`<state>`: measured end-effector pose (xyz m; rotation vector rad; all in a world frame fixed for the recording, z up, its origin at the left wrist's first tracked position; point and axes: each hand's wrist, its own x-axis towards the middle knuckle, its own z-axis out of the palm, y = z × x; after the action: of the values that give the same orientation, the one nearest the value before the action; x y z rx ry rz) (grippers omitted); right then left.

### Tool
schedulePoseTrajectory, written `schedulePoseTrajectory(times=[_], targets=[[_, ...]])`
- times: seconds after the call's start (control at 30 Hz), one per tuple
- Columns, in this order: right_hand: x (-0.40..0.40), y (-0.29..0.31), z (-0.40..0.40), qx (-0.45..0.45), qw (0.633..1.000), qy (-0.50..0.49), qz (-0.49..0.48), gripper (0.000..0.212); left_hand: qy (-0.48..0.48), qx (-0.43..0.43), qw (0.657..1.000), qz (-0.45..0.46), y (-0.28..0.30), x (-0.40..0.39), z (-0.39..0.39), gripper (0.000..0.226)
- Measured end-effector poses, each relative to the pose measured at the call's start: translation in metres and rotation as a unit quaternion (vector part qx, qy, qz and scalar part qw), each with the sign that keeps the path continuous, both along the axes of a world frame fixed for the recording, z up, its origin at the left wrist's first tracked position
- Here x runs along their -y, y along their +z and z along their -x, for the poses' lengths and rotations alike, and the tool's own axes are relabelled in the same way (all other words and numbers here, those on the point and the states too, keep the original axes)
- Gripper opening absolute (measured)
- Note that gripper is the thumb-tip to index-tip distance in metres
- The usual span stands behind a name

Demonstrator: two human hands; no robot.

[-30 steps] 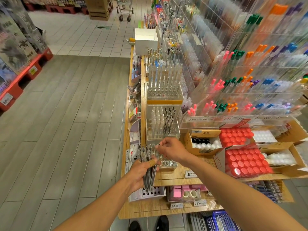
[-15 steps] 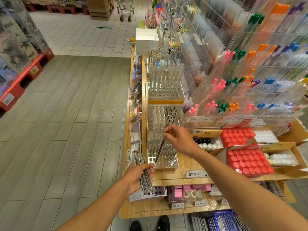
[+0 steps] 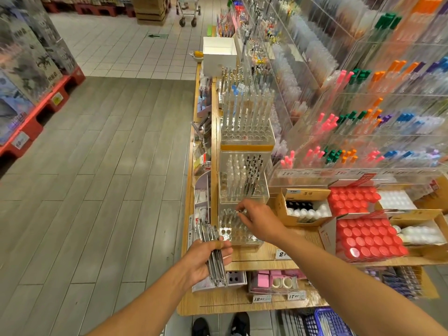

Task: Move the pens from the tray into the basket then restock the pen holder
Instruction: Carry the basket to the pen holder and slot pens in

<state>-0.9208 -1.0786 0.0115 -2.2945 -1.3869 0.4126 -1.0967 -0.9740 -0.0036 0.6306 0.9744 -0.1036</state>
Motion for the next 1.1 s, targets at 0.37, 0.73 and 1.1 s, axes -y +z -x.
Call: schedulePoseTrajectory(times=[0.37,0.73,1.1], targets=[[-0.016,-0.009,0.005,0.081,0.992,0.043,0.083,0.018,0.007,-0.001,1.0,-0.012,0.004,0.001,-0.002,0.042],[-0.015,0.013,0.011,-0.256,0.965,-0.018,0.051,0.027,0.008,0.058,0.998,0.003,0.013,0.001,-0.001,0.05],[-0.003,0.021,0.013,-0.562,0.825,-0.058,0.005,0.011,0.008,0.089,0.995,0.038,0.016,-0.002,-0.002,0.034]])
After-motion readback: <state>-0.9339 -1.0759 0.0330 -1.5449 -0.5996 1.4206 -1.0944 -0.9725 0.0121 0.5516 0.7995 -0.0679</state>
